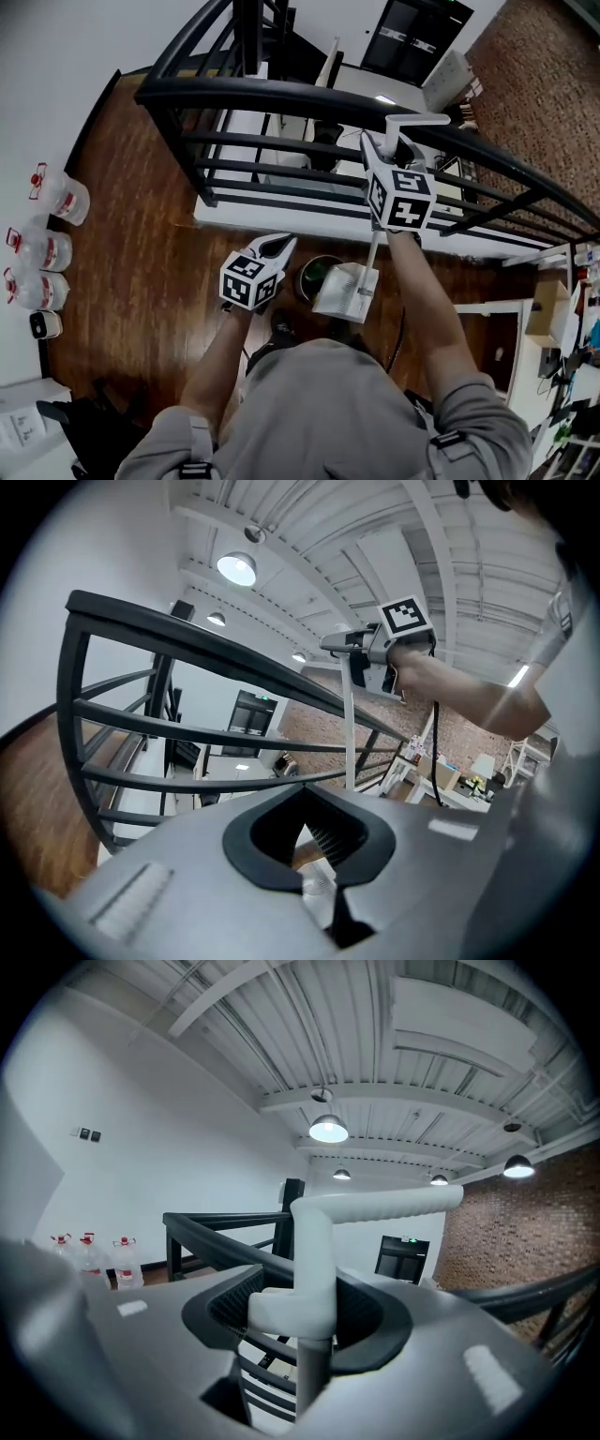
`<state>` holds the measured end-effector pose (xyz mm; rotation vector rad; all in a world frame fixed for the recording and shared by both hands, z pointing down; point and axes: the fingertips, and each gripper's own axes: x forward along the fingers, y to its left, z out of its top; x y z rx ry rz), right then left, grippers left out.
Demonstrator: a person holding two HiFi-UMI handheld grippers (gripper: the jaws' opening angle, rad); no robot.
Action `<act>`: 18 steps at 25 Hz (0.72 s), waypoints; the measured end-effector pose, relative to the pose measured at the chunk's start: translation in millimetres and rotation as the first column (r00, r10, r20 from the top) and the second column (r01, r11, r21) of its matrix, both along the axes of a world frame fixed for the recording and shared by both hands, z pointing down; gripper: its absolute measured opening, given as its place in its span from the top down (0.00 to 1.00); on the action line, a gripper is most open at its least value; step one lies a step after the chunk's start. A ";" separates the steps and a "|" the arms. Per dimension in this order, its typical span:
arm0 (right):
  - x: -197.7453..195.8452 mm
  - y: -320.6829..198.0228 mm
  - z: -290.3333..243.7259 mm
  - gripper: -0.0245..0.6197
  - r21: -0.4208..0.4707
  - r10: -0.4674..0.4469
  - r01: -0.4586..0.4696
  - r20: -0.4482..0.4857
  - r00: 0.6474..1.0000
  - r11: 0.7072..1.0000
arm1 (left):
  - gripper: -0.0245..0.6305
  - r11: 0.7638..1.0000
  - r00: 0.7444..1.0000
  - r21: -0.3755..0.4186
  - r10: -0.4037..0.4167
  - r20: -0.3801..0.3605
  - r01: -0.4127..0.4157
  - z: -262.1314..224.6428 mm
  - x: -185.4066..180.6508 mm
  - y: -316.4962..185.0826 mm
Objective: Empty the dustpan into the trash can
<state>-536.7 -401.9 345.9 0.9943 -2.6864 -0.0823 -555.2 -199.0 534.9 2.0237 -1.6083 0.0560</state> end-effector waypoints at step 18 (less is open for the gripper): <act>-25.7 40.3 4.0 0.64 0.059 -0.030 0.035 -0.077 0.997 0.998 | 0.96 1.000 0.999 0.002 -0.028 -0.021 0.028 1.3 10.3 20.0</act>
